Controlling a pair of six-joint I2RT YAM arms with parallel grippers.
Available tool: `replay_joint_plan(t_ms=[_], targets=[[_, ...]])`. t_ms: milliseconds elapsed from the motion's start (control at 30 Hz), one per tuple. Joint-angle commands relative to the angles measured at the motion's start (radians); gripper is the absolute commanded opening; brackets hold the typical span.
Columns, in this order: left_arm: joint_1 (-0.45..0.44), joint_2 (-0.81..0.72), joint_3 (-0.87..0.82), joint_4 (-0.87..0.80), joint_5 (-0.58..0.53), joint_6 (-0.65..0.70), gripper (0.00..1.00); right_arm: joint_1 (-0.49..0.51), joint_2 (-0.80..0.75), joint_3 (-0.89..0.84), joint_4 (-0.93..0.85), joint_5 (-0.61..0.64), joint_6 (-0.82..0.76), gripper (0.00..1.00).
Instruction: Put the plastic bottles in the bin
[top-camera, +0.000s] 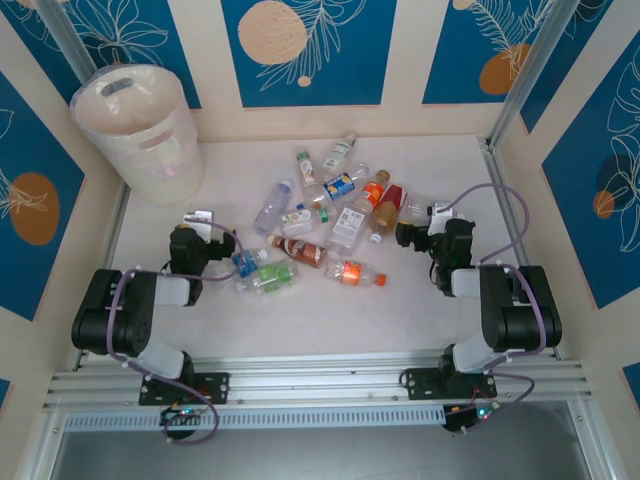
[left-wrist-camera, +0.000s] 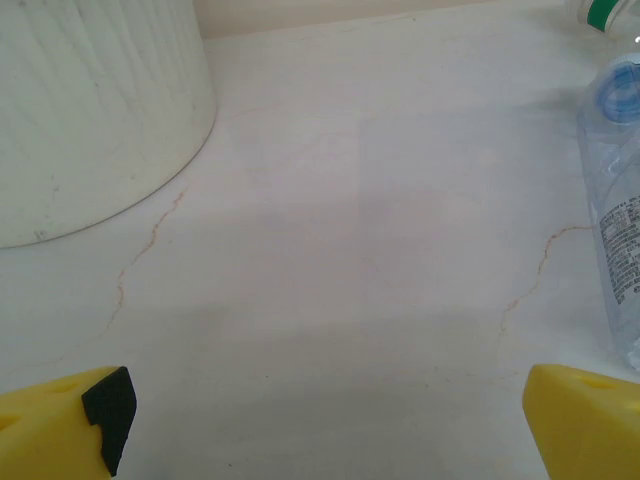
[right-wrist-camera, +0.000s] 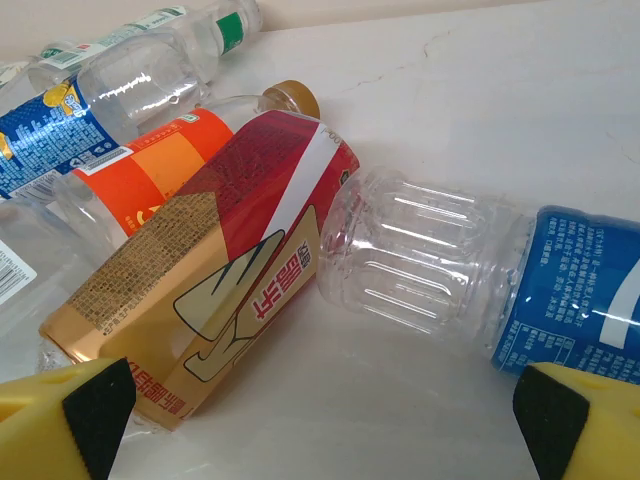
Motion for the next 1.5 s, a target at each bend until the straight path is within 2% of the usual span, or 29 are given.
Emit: replay_joint_plan(t_ms=[0, 667, 733, 900, 967, 1100, 1233, 1367, 1467], targets=[[0.006, -0.002, 0.004, 0.001, 0.007, 0.01, 1.0, 0.003, 0.006, 0.003, 0.019, -0.006, 0.001, 0.99], [0.006, -0.005, 0.001, 0.004, 0.014, 0.014, 1.0, 0.008, 0.004, 0.001, 0.025, 0.002, -0.003, 0.99], [0.006, -0.026, 0.003, -0.015, 0.021, 0.016, 1.0, 0.015, -0.003, 0.005, 0.013, 0.023, -0.004, 0.99], [0.006, -0.155, 0.048, -0.194, 0.036, 0.023, 1.0, 0.044, -0.08, 0.046, -0.114, 0.098, -0.012, 0.99], [0.006, -0.219, 0.033, -0.214, 0.011, 0.014, 1.0, 0.048, -0.129, 0.051, -0.161, 0.114, -0.01, 0.99], [0.006, -0.375, 0.013, -0.271, -0.108, -0.086, 1.0, 0.05, -0.242, 0.069, -0.275, 0.17, 0.04, 0.99], [0.006, -0.495, 0.08, -0.487, -0.183, -0.19, 1.0, 0.043, -0.327, 0.118, -0.428, 0.171, 0.111, 0.99], [0.006, -0.551, 0.141, -0.695, -0.277, -0.424, 1.0, 0.024, -0.356, 0.176, -0.59, 0.251, 0.203, 0.99], [0.008, -0.557, 0.178, -0.832, -0.28, -0.567, 1.0, -0.055, -0.335, 0.213, -0.66, 0.138, 0.197, 0.99]])
